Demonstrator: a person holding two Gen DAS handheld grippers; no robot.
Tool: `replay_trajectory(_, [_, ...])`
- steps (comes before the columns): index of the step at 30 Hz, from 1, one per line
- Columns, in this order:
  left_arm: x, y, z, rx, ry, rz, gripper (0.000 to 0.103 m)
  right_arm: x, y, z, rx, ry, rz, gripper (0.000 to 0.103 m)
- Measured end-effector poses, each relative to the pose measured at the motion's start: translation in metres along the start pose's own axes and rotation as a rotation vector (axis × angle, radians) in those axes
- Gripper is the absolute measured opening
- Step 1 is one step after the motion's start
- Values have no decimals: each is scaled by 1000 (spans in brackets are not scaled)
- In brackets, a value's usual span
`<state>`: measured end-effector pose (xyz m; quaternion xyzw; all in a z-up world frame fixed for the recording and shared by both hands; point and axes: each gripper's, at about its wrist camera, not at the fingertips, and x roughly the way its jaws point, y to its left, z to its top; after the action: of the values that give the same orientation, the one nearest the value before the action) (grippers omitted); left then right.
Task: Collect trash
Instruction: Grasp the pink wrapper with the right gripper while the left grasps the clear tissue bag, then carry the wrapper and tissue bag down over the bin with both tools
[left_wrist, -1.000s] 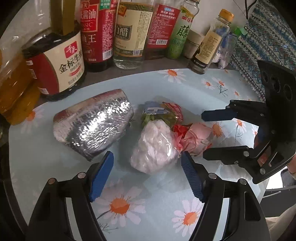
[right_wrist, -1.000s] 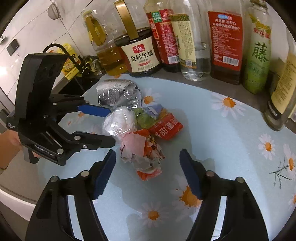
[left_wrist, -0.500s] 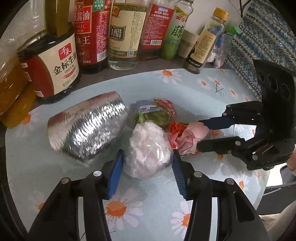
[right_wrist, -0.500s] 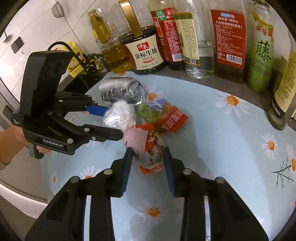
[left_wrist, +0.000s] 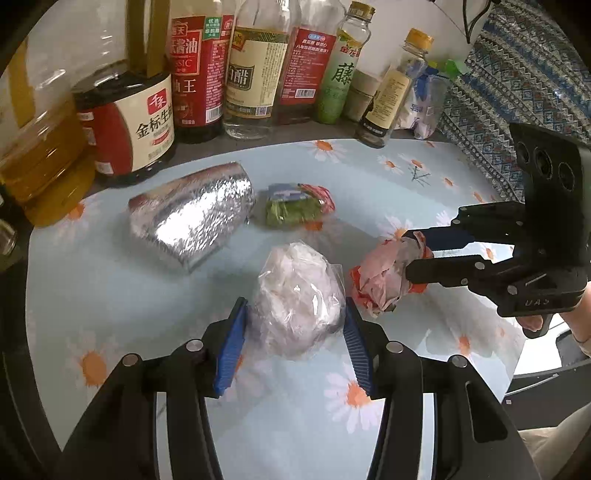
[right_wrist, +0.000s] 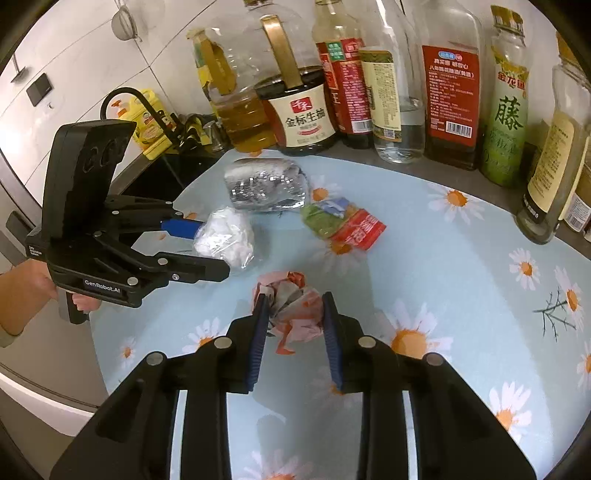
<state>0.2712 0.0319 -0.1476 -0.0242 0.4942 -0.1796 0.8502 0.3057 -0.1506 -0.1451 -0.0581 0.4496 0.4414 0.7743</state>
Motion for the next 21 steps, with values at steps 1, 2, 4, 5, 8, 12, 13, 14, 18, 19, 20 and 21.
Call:
replay_trajectory(1, [-4,-1,-4,0,-5,0,49,-2,3,-2,-1,-3,-2,30])
replay_trajectory(2, [-6,-2,-6,-1,-8,-1,49,-5,6,-3,1,-7,-3,30])
replay_trajectory(4, [-14,-4,-12,-7,-19,-3,49,-9,14,-5,1,-13,-1,30])
replay_trajectory(5, [-17,-5,-14,-7,-23,-4,49,-12,19,-7,-3,-17,-5,30])
replay_trajectory(8, [-29,-9,-24,-6,-35,-4,49,-20,32,-11,-7,-29,-8,30])
replay_trajectory(12, [-45,-13,-40,-4,-47,-3,49,-28,54,-18,-8,-41,-13,30])
replay_trajectory(13, [-49,-14,-46,-4,-50,-3,49,-30,58,-21,-10,-43,-14,30])
replay_trajectory(14, [-53,-15,-50,-4,-52,-3,49,-32,66,-25,-11,-46,-14,30])
replay_trajectory(18, [-70,-18,-70,-7,-65,-3,49,-39,89,-36,-14,-58,-7,30])
replay_trajectory(19, [-74,-19,-75,-8,-67,-2,49,-41,97,-40,-15,-60,-5,30])
replay_trajectory(20, [-79,-19,-82,-7,-70,-2,49,-42,102,-43,-15,-62,-5,30])
replay_trajectory(21, [-84,-20,-88,-6,-73,0,49,-43,109,-47,-14,-64,-4,30])
